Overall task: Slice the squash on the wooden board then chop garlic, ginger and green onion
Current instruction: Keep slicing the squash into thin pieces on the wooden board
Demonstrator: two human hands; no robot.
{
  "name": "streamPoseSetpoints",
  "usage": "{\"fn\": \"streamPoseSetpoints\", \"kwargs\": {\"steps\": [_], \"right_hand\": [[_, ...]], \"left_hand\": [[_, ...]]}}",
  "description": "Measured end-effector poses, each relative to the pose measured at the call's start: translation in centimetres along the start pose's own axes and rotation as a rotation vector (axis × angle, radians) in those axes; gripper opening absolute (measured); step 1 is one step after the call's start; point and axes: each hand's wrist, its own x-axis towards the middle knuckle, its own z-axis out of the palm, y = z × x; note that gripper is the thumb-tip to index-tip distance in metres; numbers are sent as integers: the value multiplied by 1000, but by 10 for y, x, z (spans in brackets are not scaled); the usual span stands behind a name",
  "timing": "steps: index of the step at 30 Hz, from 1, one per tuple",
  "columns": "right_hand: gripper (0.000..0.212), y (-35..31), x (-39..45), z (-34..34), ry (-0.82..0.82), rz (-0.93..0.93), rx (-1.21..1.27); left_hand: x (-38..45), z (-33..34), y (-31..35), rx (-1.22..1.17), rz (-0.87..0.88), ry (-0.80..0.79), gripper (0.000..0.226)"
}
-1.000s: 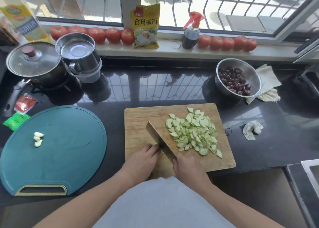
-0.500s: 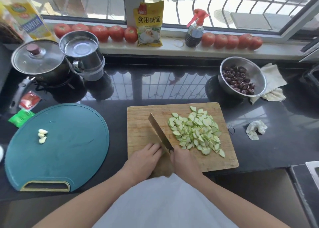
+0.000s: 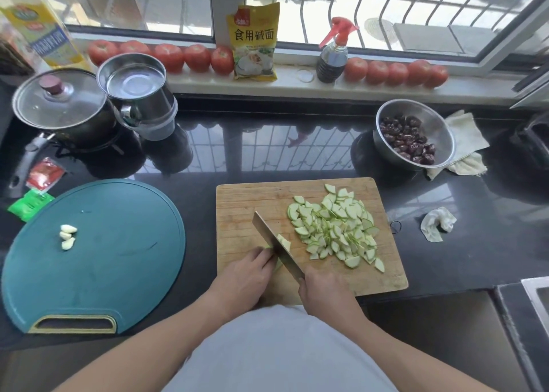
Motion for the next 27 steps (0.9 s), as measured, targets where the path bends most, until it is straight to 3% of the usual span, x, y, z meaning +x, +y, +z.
{"fn": "streamPoseSetpoints", "kwargs": {"steps": [5,11,17,27], "right_hand": [[7,-5,15,9,-27,-18,-42],[13,-6,18,9,25,-29,45],[23,4,-2,1,11,22,99],[19,4,-2,9,-11,39,17]], "left_hand": [[0,2,-2,0,14,-6,68],[-7,0,1,22,34,74,47],[-9,1,1,71,20,66,51],[-7,-1,0,78,37,31,56]]}}
